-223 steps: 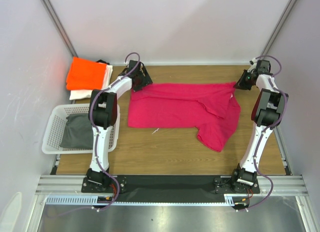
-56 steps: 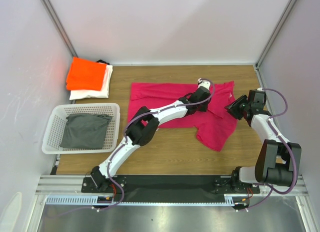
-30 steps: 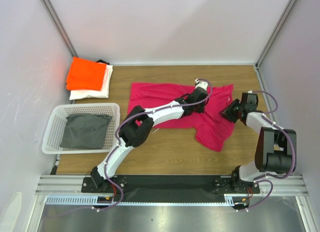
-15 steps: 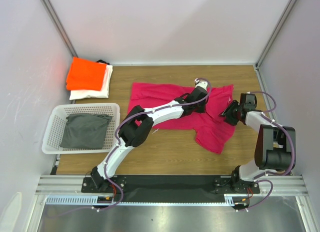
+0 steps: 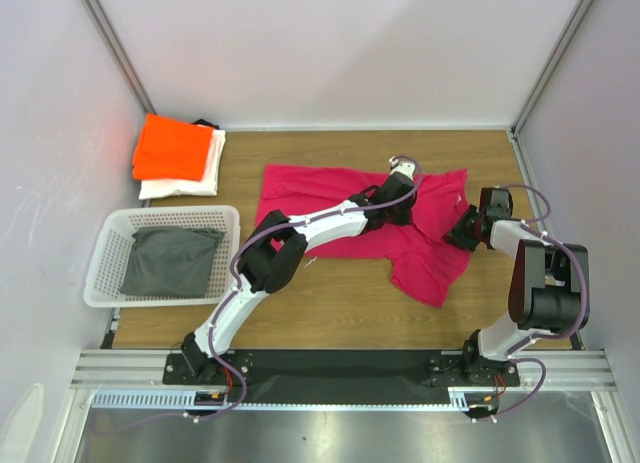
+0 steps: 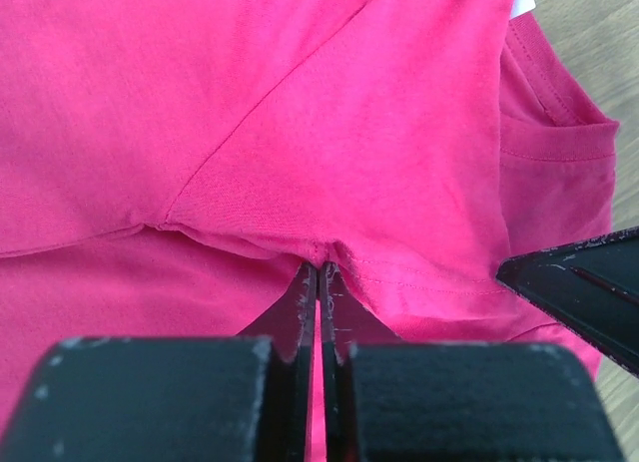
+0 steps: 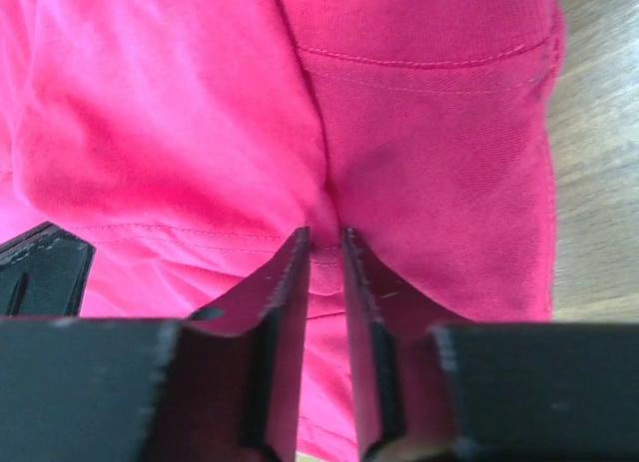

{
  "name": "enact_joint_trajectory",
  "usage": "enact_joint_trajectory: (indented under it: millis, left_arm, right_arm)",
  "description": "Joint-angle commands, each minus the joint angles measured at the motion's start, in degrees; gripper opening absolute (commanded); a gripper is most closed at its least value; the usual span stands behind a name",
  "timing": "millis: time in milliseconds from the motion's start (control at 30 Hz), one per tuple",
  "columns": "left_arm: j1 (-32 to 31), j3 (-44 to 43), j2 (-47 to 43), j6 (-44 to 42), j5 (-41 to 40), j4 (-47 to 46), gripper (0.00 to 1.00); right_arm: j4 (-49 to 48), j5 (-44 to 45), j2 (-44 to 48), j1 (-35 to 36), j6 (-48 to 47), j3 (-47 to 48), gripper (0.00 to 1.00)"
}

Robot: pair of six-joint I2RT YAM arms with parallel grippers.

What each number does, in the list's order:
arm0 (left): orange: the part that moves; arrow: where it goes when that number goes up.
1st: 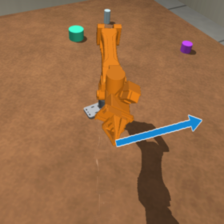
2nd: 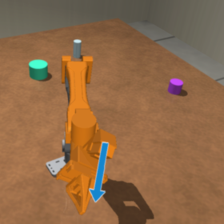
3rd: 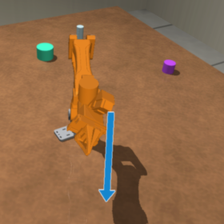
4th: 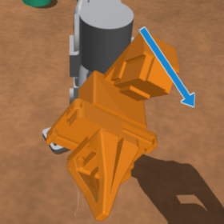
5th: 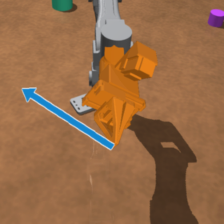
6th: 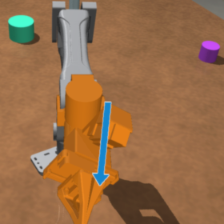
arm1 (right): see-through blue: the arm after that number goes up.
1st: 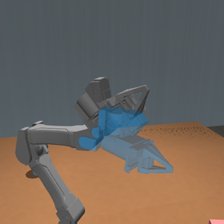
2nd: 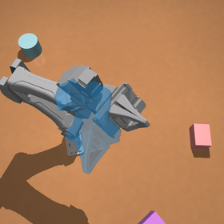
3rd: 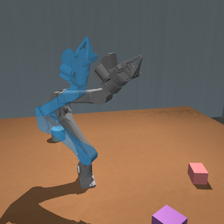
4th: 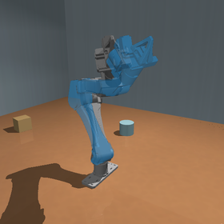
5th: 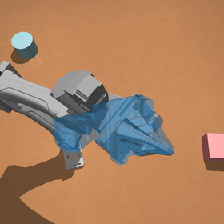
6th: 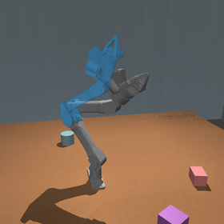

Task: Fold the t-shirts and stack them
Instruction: Fold the tshirt

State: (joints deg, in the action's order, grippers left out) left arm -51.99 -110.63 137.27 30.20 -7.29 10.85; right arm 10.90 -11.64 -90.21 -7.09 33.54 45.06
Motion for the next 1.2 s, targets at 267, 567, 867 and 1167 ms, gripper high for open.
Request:
enact_joint_trajectory:
  millis: [267, 567, 867, 1167]
  left_arm:
    - [0.75, 1.46, -3.50, 0.83, -1.59, 0.05, 0.00]
    - [1.01, 8.76, -7.81, 1.18, -0.45, -1.89, 0.00]
    - [1.19, 11.40, -10.27, 0.92, 3.94, -4.08, 0.00]
    - [3.20, 6.22, -15.18, -3.29, 6.06, 2.41, 0.66]
  right_arm:
    - [-2.98, 2.14, -3.04, -2.66, -1.55, 2.84, 0.00]
    - [-1.76, 3.20, -1.81, -4.16, -2.51, 3.46, 0.00]
    - [-1.14, 2.32, -0.93, -4.25, -2.96, 3.54, 0.01]
    - [5.10, -3.57, 0.31, -4.95, -5.06, 14.00, 0.53]
